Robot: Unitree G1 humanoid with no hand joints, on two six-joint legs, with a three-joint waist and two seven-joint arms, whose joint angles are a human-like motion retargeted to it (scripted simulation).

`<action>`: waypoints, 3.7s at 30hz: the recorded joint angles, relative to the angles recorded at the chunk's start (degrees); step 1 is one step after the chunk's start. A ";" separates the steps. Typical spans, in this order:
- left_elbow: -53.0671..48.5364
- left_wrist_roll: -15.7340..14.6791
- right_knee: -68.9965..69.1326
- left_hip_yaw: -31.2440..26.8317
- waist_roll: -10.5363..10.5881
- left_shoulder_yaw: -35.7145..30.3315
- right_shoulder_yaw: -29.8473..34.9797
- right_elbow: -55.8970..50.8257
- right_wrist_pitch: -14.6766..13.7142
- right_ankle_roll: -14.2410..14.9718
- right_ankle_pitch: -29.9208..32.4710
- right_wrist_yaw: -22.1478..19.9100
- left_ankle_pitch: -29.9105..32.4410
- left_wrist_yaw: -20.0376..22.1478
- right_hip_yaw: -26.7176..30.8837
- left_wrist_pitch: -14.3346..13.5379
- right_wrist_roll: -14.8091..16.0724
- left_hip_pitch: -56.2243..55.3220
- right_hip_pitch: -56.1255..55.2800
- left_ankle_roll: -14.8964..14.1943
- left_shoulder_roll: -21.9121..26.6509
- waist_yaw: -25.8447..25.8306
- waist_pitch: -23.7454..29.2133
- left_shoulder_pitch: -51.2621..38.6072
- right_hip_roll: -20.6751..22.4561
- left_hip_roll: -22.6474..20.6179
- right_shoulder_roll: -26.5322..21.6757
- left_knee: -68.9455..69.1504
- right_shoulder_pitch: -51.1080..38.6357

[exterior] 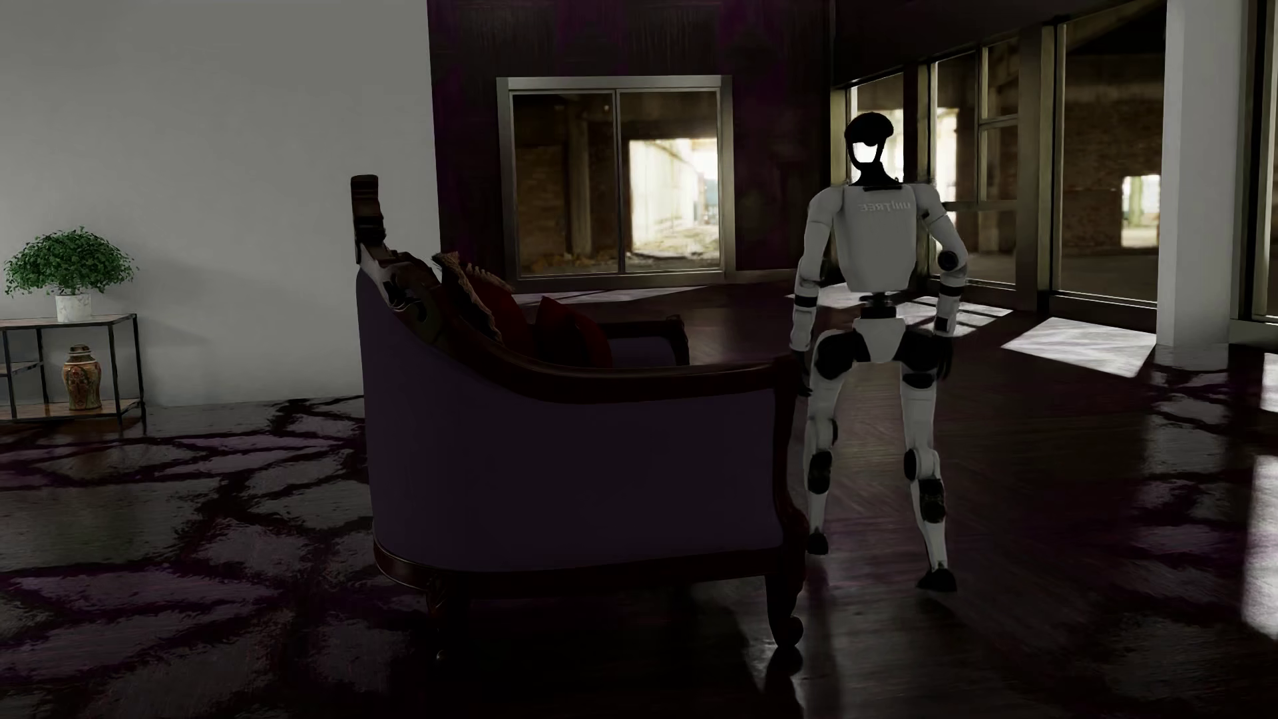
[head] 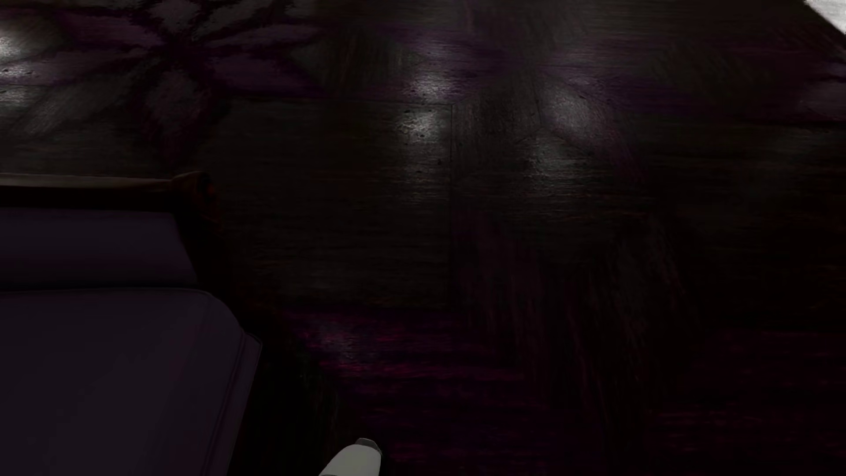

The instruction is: Avoid the dark armchair

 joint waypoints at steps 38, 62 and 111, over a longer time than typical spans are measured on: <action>-3.12 0.00 -2.21 0.00 2.46 8.01 0.12 5.19 0.00 0.00 9.02 0.00 -13.85 0.00 0.00 0.00 0.00 3.45 -12.01 0.00 0.13 -1.09 -1.47 2.13 -2.43 -0.18 -1.67 46.77 4.59; -7.08 0.00 35.79 0.00 -1.95 8.19 -7.31 -5.50 0.00 0.00 29.76 0.00 -8.51 0.00 0.00 0.00 0.00 25.99 -19.65 0.00 3.60 -7.18 -1.12 -4.99 -6.67 -4.95 -0.56 -5.03 0.28; 4.73 0.00 -4.21 0.00 3.13 7.39 -7.72 12.37 0.00 0.00 6.03 0.00 -10.03 0.00 0.00 0.00 0.00 28.77 -12.43 0.00 -0.12 -14.99 -5.73 -3.92 1.88 -0.25 0.56 -9.27 1.56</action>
